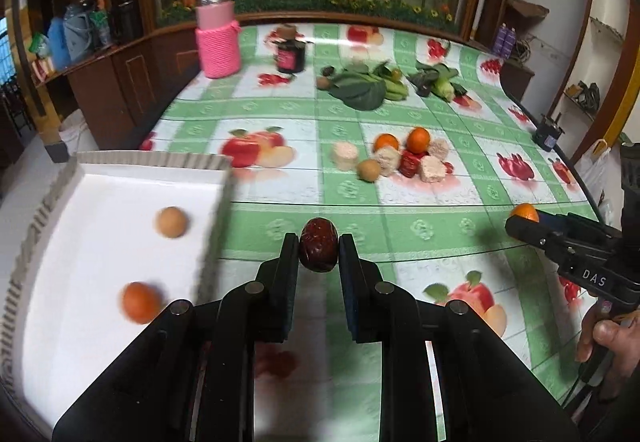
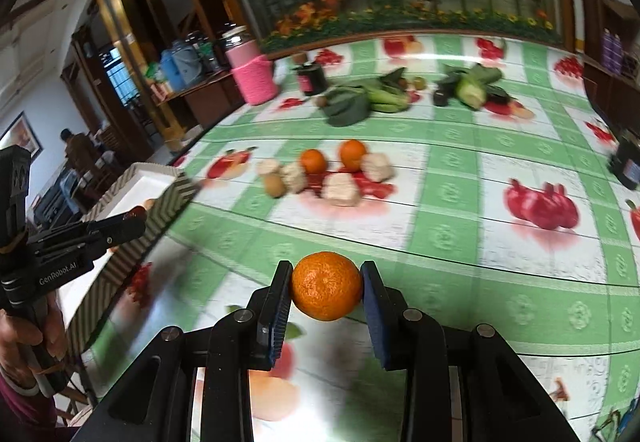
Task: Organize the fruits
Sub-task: 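Carry mandarin and red date into the white tray and release both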
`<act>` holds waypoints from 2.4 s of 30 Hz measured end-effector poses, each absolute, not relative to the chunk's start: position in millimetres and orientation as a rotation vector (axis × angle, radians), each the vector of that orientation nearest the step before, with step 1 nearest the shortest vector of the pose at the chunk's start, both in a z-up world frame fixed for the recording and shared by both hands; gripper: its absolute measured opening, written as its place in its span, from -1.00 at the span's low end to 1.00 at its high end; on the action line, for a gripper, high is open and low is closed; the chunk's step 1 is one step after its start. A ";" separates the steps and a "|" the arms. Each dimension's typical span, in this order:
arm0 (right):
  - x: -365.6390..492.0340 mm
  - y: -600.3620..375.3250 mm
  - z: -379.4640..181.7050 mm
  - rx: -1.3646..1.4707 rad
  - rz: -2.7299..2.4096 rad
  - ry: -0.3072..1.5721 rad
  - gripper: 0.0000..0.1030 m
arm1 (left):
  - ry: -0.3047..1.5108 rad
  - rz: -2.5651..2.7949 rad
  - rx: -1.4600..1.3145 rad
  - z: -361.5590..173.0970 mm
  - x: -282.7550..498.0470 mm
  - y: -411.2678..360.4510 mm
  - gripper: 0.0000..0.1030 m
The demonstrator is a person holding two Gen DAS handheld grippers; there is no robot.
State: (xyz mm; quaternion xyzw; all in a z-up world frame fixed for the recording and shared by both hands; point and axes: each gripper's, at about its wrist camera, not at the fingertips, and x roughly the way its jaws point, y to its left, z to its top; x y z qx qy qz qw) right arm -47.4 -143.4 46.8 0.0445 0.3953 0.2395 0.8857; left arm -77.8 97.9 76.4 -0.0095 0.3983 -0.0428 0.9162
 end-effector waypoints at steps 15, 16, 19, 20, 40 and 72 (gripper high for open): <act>-58.9 -9.0 72.3 0.026 0.796 0.815 -0.35 | 0.822 0.164 -0.058 85.8 -117.5 225.5 -0.63; -59.1 1.9 74.4 0.018 0.817 0.815 -0.35 | 0.829 0.169 -0.057 83.4 -119.4 229.5 -0.63; -62.3 34.9 79.6 -0.021 0.873 0.806 -0.35 | 0.852 0.179 -0.051 74.1 -124.0 240.7 -0.62; -63.6 46.7 80.1 -0.034 0.896 0.809 -0.35 | 0.857 0.183 -0.053 71.8 -124.9 243.7 -0.62; -73.9 146.6 51.7 -0.170 1.059 0.894 -0.36 | 0.873 0.273 -0.068 57.8 -119.5 283.5 -0.63; -80.1 184.6 27.9 -0.419 1.016 0.918 -0.33 | 0.992 0.284 -0.139 39.0 -99.9 303.3 -0.25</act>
